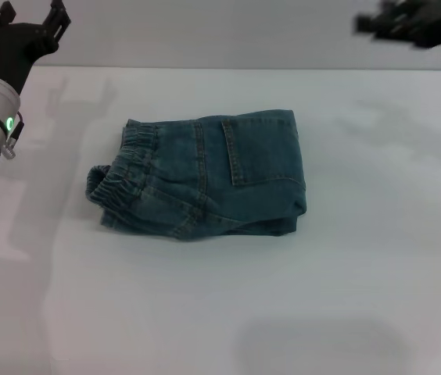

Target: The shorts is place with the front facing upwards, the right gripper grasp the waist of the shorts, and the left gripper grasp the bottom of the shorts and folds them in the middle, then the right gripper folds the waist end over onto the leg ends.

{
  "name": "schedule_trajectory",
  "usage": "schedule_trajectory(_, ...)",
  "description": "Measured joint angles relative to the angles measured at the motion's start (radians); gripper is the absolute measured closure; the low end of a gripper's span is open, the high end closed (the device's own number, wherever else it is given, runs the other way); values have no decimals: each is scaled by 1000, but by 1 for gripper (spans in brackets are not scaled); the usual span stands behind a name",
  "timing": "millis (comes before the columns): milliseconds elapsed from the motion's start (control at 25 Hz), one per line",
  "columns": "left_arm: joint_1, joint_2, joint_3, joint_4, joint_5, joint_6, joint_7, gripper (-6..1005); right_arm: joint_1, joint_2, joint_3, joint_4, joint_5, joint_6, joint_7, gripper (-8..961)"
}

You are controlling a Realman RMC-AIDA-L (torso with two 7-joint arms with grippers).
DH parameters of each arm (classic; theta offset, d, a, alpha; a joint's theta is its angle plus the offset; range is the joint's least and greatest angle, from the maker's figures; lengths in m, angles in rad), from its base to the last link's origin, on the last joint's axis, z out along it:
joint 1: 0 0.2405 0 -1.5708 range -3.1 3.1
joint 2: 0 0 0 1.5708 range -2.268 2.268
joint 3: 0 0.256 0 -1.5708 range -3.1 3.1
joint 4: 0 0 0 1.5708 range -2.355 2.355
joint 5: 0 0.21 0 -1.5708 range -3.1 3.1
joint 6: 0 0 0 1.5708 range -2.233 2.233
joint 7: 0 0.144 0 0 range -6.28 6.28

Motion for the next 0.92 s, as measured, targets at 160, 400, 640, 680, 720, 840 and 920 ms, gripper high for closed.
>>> schedule_trajectory(160,29,0,-62,-46,0,24,1,172,-67,6,32,83,222,112,-226,299)
schedule_trajectory(400,42,0,-90,-61,2,42,6,172,-90,22,87,312,603,307,-752,299)
schedule_trajectory(640,51,-1,-97,-63,1,75,6,172,-72,25,117,553,1143,313,-1357,299)
schedule_trajectory(680,52,-1,-103,-63,1,78,7,172,-68,25,117,578,1208,303,-1414,299)
schedule_trajectory(720,53,-1,-113,-63,0,79,7,172,-64,23,119,606,1281,288,-1465,298)
schedule_trajectory(840,55,-1,-122,-63,0,79,7,172,-63,20,122,614,1318,283,-1471,298)
schedule_trajectory(920,56,-2,-142,-62,0,79,7,172,-63,19,128,615,1334,283,-1471,298)
